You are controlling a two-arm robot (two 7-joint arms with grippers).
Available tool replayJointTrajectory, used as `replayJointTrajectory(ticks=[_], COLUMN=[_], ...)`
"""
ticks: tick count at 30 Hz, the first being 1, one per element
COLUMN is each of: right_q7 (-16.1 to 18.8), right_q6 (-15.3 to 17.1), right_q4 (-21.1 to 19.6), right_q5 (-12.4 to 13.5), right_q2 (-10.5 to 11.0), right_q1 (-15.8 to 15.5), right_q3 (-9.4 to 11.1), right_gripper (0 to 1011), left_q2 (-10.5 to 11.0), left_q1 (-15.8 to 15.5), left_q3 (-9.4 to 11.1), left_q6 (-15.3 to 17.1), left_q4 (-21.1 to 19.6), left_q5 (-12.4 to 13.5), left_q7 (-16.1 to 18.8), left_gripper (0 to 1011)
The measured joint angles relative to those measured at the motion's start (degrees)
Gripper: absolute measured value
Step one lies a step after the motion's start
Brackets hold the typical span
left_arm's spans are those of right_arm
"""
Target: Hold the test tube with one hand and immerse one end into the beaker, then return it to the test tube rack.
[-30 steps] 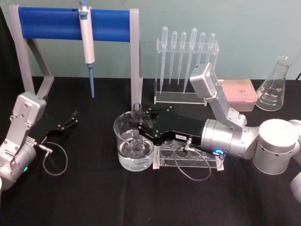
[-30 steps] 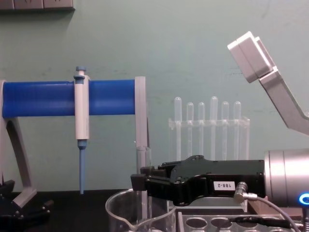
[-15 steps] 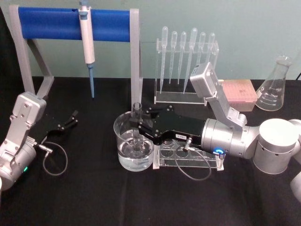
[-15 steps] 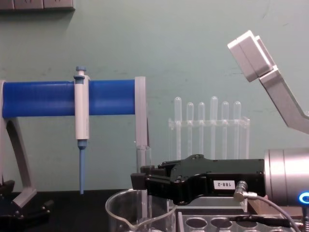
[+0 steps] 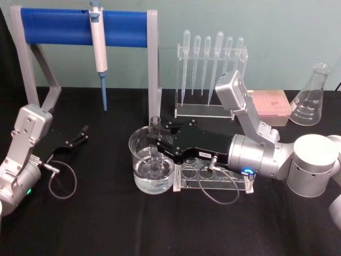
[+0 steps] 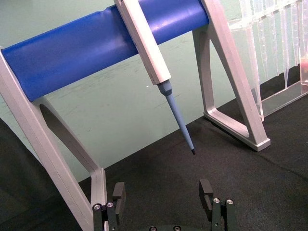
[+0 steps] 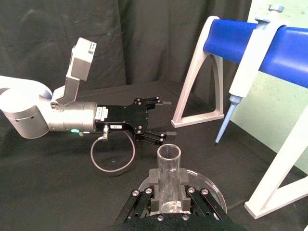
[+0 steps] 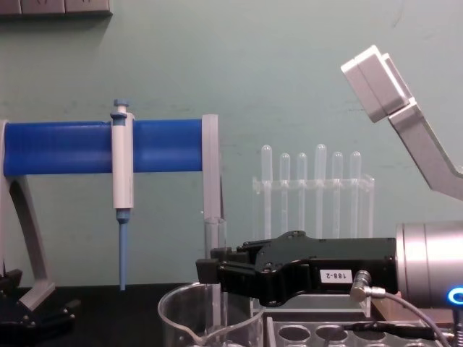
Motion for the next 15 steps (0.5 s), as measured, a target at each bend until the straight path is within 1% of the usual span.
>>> replayJointTrajectory(ticks=[15], right_q7=[0.0], right_q6=[0.0], right_q4=[0.0], right_q5=[0.0], right_q2=[0.0], right_q1=[0.0], right_q3=[0.0], right_gripper=[241], left_q2=[0.0], left_q1=[0.0], left_q3=[0.0], left_q6=[0.0], left_q4=[0.0], left_q5=[0.0], left_q7=[0.0], left_gripper=[1000])
